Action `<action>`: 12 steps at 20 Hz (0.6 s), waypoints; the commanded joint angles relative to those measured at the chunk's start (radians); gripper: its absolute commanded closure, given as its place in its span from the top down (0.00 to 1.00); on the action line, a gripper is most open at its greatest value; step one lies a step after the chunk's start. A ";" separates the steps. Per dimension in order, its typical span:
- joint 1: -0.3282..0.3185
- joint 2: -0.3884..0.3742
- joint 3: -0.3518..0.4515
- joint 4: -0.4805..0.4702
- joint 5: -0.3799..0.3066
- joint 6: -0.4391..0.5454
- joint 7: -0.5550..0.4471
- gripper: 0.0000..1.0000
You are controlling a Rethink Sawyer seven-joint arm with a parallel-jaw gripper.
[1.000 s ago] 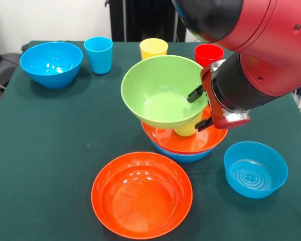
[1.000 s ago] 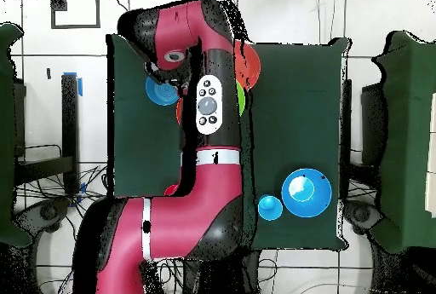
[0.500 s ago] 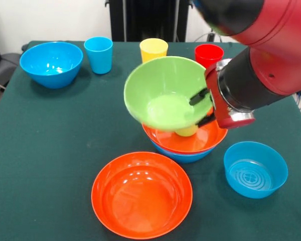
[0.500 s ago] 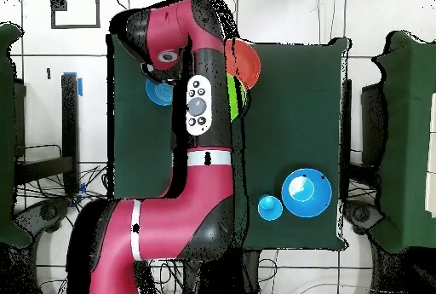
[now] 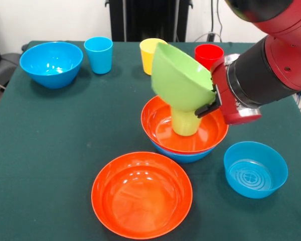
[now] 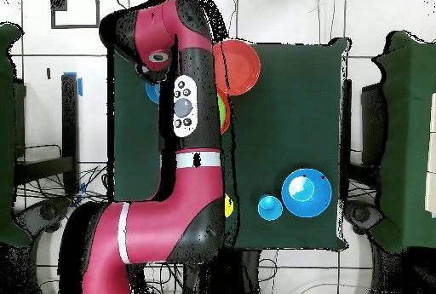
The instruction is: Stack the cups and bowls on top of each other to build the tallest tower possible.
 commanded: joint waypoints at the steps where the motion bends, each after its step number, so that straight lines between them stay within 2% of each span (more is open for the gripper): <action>1: 0.007 0.023 -0.001 0.027 -0.008 0.031 0.219 0.00; 12: -0.015 0.030 -0.001 0.020 0.069 0.045 0.190 0.00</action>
